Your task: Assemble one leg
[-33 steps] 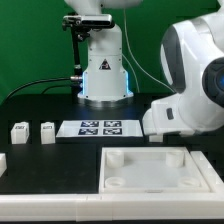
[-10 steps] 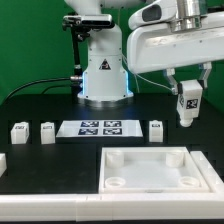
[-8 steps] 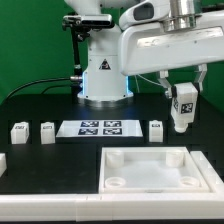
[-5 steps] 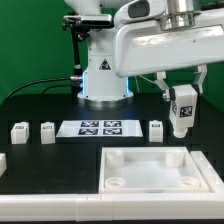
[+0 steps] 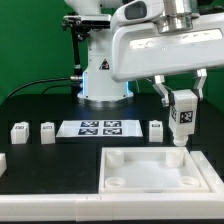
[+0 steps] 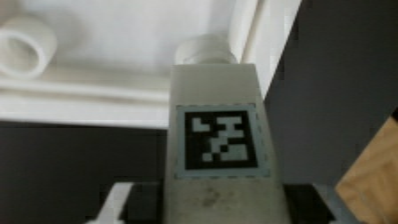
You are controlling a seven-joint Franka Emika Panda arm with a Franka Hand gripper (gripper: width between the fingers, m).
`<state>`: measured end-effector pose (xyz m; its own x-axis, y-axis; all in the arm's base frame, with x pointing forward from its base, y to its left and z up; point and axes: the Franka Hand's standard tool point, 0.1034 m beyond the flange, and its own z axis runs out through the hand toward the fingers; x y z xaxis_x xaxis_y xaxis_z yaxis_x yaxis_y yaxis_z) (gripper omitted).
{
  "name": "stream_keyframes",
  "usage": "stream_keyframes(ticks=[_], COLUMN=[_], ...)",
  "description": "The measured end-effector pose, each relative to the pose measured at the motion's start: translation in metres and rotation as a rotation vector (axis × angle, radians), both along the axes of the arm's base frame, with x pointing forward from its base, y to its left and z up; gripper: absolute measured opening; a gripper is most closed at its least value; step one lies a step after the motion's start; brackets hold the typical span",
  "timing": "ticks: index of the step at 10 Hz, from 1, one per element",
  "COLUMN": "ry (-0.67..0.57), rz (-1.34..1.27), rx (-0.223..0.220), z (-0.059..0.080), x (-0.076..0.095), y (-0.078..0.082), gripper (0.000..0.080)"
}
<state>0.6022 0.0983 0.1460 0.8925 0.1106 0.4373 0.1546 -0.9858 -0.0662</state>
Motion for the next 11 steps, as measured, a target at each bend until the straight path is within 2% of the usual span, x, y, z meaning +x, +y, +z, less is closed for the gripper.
stream_keyframes(ticks=[2, 6, 11], ry=[-0.005, -0.009, 0.004], rz=[0.005, -0.001, 0.003], rx=[-0.009, 0.001, 0.009], z=[-0.010, -0.022, -0.043], x=[-0.003, 0.017, 0.028], y=[-0.005, -0.003, 0.005], gripper=[0.0294, 0.0294, 0.0294])
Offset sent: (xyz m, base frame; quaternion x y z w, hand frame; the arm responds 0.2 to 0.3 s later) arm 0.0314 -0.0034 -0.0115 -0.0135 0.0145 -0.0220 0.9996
